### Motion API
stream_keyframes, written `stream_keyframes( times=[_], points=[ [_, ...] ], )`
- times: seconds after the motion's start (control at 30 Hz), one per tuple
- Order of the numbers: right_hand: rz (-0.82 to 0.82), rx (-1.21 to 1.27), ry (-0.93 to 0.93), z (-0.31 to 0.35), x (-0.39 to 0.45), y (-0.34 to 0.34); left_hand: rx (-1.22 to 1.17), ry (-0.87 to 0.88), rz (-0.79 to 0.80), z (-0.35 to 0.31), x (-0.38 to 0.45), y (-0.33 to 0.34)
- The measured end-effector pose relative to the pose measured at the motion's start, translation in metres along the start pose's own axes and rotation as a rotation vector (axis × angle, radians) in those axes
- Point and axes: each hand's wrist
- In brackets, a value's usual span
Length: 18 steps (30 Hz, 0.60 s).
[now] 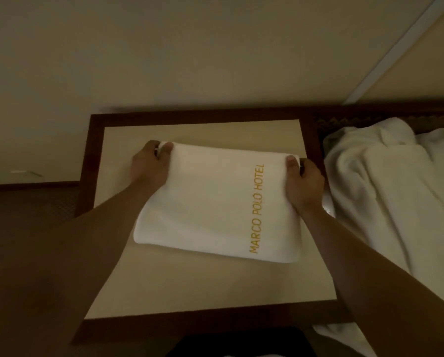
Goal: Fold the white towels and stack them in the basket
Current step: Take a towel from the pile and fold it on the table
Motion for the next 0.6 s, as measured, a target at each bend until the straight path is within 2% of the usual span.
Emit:
stream_keyframes(
  times=[0.13, 0.2, 0.33, 0.4, 0.47, 0.5, 0.6],
  points=[
    [-0.055, -0.048, 0.071, 0.009, -0.002, 0.005, 0.157, 0.068, 0.02, -0.02, 0.024, -0.004],
    [-0.068, -0.057, 0.113, 0.015, -0.009, 0.005, 0.206, 0.14, -0.023, -0.026, 0.018, -0.008],
    [-0.128, -0.002, 0.22, 0.014, -0.041, 0.005, 0.11, 0.307, -0.194, -0.015, -0.043, -0.024],
    [-0.151, 0.016, 0.262, 0.01, -0.071, 0.006, -0.005, 0.36, -0.225, 0.002, -0.079, -0.031],
    [-0.144, 0.055, 0.334, 0.008, -0.107, 0.006, -0.152, 0.314, -0.21, 0.027, -0.111, -0.034],
    [-0.134, 0.096, 0.375, 0.01, -0.126, 0.007, -0.237, 0.238, -0.197, 0.039, -0.123, -0.036],
    [-0.025, 0.185, 0.464, 0.01, -0.187, 0.015, -0.475, -0.146, -0.104, 0.066, -0.146, -0.045]
  ],
)
Point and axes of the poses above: each hand's wrist, its own x-axis towards the middle knuckle, its own y-axis out of the palm, z = x × y, and after that the axes turned 1 degree about z, right-handed
